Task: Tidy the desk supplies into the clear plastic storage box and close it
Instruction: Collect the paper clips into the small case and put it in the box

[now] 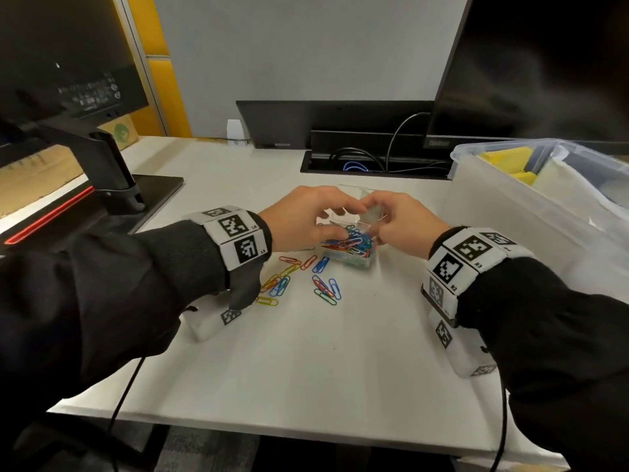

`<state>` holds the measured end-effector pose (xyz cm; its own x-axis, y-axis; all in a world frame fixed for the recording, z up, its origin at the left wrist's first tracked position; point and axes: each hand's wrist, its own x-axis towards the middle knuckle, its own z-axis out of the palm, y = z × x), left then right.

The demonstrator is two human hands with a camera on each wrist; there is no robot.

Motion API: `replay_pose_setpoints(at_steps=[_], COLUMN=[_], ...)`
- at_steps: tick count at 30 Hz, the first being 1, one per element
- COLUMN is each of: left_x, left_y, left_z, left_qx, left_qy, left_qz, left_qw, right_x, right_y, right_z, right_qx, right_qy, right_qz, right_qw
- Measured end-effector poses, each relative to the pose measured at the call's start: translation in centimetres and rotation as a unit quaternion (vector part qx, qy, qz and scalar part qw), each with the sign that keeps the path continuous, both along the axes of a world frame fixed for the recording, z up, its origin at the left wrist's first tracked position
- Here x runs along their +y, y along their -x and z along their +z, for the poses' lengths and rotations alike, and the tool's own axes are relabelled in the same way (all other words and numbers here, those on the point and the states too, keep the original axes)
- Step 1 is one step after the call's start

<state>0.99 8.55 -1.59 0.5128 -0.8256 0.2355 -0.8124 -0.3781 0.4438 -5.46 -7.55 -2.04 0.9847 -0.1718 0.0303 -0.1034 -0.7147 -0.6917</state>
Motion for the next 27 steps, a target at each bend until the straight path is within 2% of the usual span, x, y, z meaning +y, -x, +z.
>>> replay_pose_setpoints(at_steps=[3, 7, 12, 17, 21, 26, 27], left_x=[0.57, 0.74, 0.54, 0.59, 0.54, 0.65, 0.74], left_y=[-0.38, -0.59, -0.55, -0.26, 0.14, 0.37, 0.39], left_z=[0.08, -0.13, 0.03, 0.12, 0.20, 0.13, 0.16], left_qx=[-0.025, 0.006, 0.013, -0.035, -0.041, -0.040, -0.048], left_qy=[0.011, -0.079, -0.046, -0.010, 0.017, -0.014, 0.003], left_qz=[0.067, 0.119, 0.107, 0.068, 0.039, 0.018, 0.024], left_qw=[0.997, 0.990, 0.993, 0.997, 0.998, 0.999, 0.999], right_x=[-0.01, -0.14, -0.15, 0.19, 0.21, 0.17, 0.13], right_y=[-0.10, -0.19, -0.27, -0.17, -0.24, -0.40, -0.35], right_z=[-0.19, -0.19, -0.31, -0.26, -0.23, -0.40, -0.35], right_qx=[-0.011, -0.019, -0.023, 0.007, 0.006, -0.003, -0.007], right_qy=[-0.007, -0.008, -0.011, -0.032, -0.047, -0.041, -0.035], right_qz=[-0.015, -0.026, -0.030, 0.011, 0.017, 0.009, -0.001], right_qw=[1.000, 0.999, 0.999, 0.999, 0.999, 0.999, 0.999])
